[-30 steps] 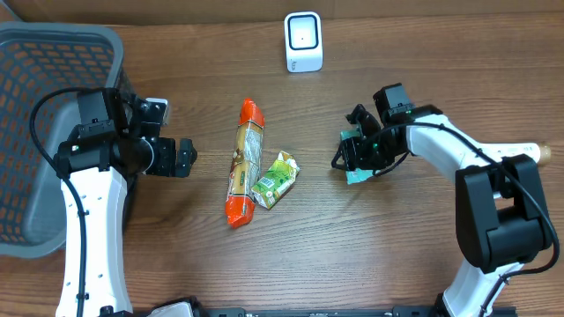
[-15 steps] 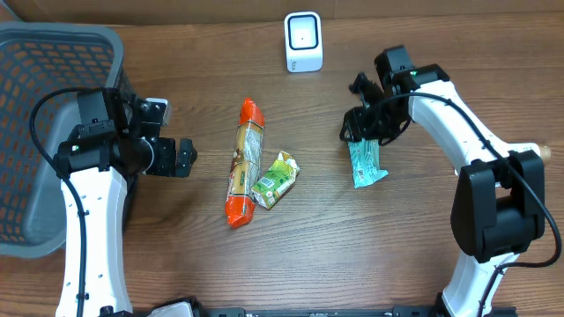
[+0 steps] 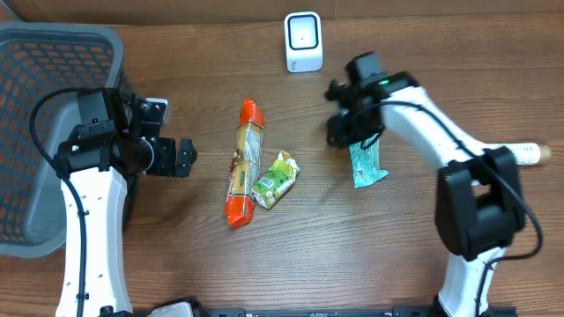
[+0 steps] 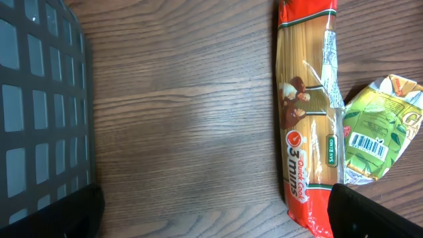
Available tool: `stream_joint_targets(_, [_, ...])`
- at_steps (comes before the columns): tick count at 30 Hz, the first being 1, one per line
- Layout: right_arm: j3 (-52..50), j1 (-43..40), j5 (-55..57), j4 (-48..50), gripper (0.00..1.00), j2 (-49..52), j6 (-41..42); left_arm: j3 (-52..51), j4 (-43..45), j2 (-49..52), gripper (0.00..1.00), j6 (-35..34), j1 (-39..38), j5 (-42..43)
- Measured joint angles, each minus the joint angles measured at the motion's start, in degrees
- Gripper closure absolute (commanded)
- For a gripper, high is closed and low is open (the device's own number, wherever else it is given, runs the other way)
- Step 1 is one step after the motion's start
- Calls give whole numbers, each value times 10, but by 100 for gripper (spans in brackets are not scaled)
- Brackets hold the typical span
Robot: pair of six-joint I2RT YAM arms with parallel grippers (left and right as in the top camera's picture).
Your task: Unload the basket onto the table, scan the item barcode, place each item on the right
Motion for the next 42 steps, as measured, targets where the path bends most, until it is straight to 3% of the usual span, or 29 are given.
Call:
stream_joint_targets(12, [-5,5,159,1,56,36,11,0,0,0,0,0,0,0])
stream_joint_targets(21, [-5,-61,236,1,51,36,130,0,0,0,1,0,0,0])
stream_joint_targets(27, [-4,-125,165,-56,40,36,146,0,0,0,0,0,0,0])
stream_joint_targets(35, [-2,-219,-18,-136,35,36,63,0,0,0,0,0,0,0])
stream_joint_targets(42, [-5,-236,-74,-160,28,36,36,0,0,0,0,0,0,0])
